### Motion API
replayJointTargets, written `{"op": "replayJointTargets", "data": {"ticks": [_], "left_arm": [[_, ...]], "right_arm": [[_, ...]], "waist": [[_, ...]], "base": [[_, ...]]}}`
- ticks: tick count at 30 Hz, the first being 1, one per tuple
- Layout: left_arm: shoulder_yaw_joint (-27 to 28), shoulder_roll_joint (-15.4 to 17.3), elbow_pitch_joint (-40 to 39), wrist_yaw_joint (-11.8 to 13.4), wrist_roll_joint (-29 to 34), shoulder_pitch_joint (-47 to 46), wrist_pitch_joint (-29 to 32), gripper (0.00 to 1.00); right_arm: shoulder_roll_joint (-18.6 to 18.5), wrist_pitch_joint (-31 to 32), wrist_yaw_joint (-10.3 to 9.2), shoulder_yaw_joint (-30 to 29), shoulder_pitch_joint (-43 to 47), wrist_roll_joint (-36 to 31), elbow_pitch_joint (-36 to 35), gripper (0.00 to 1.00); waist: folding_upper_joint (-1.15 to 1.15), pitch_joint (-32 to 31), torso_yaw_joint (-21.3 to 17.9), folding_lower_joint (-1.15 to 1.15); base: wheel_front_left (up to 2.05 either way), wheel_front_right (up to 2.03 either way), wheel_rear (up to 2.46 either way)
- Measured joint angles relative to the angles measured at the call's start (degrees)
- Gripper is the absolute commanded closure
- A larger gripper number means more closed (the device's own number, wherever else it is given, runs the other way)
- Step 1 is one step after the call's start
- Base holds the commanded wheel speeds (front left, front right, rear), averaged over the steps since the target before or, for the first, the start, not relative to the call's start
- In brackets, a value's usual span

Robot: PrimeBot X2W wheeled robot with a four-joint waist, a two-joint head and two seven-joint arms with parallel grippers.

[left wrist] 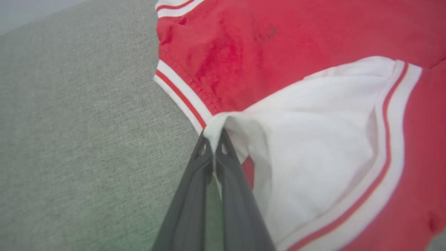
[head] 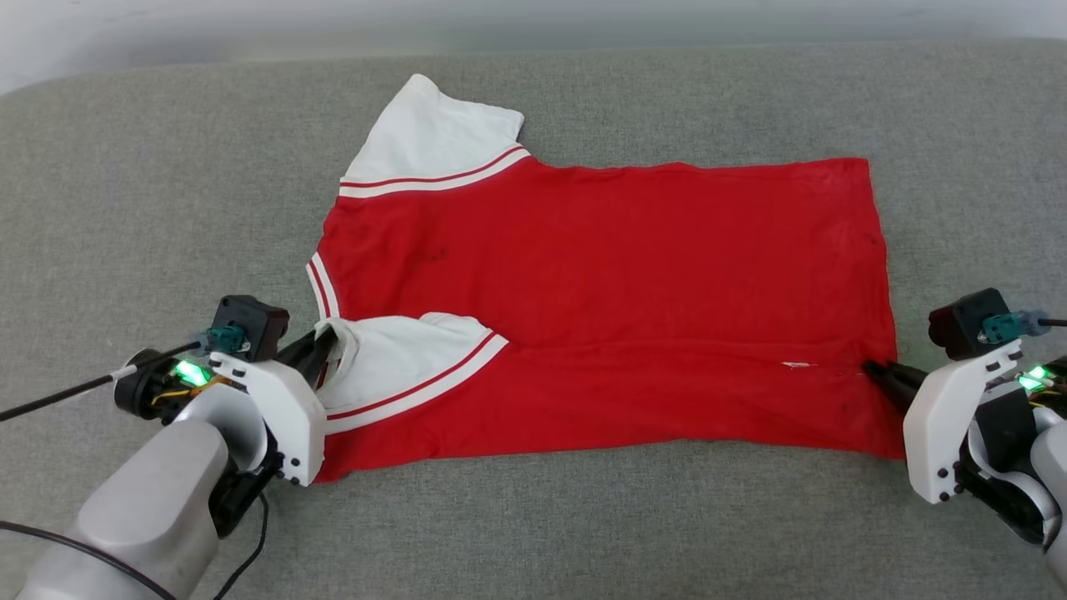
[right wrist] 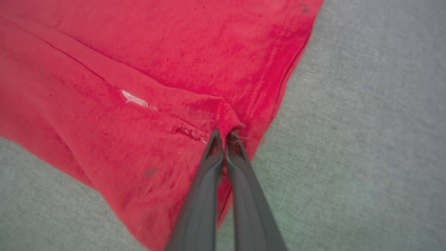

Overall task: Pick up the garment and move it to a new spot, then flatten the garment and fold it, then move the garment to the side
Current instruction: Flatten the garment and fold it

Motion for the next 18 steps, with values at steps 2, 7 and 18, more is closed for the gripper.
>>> {"op": "replayJointTargets", "data": {"ticks": [2, 7, 18], "left_arm": [[-0.55, -0.54, 2.4, -0.37, -0.01, -0.42, -0.51, 1.0], [-1.46, -2.14, 6.9, -0.87, -0.55, -1.76, -1.88, 0.0], [-5.6, 2.53, 2.6, -1.35, -2.07, -7.45, 5.01, 0.0]], "right_arm": [[0.22, -0.67, 0.01, 0.8, -0.8, 0.48, 1.1, 0.96], [0.79, -2.42, 0.01, 0.78, -1.46, 1.27, 3.79, 0.0], [-1.11, -5.65, 0.01, -0.1, 0.59, 1.44, 0.16, 0.0]], "waist": [[0.0, -0.1, 0.0, 0.0], [0.0, -1.56, 0.02, 0.0], [0.0, -5.7, 1.1, -0.01]], "base": [[0.0, 0.0, 0.0], [0.0, 0.0, 0.0], [0.0, 0.0, 0.0]]}}
